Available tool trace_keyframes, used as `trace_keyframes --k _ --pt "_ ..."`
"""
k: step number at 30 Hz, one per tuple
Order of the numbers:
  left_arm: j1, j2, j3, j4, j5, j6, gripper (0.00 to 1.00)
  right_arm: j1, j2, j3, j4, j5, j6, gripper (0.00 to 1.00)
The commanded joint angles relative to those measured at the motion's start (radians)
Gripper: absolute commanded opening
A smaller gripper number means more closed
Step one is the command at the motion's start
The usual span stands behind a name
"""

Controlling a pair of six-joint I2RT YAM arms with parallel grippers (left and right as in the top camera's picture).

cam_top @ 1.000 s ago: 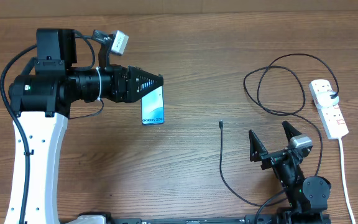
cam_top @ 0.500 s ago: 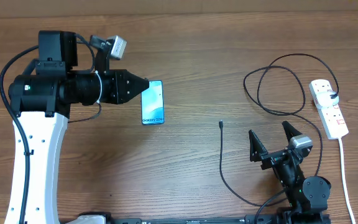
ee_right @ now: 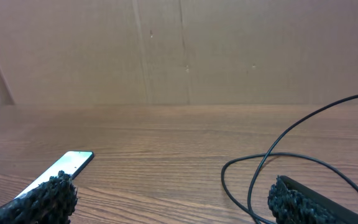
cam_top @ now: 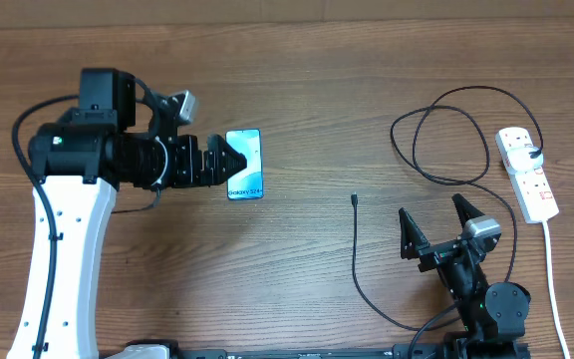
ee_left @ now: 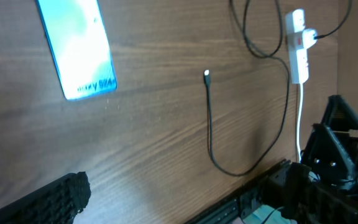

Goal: Plug charger to phone and switch on socket
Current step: 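Lower the left gripper down onto the phone's bottom edge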

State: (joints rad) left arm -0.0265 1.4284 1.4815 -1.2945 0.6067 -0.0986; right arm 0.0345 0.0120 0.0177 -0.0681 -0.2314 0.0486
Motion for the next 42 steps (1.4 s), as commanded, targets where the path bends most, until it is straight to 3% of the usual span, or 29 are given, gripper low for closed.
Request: trace_keyframes --k 1,15,25,42 --pt "0.000 0.010 -0.047 0.000 -0.016 -0.023 1.00 0.005 -0.007 -0.010 0.006 0.006 0.003 1.00" --pt "-0.035 0.010 -0.131 0.003 -0.312 -0.279 1.00 0.005 -0.007 -0.010 0.006 0.006 0.003 1.00" --pt "-0.218 0.011 -0.132 0.024 -0.546 -0.454 1.00 0.005 -0.007 -0.010 0.006 0.006 0.003 1.00" --pt "-0.424 0.012 -0.132 0.117 -0.565 -0.467 1.00 0.005 -0.007 -0.010 0.006 0.006 0.003 1.00"
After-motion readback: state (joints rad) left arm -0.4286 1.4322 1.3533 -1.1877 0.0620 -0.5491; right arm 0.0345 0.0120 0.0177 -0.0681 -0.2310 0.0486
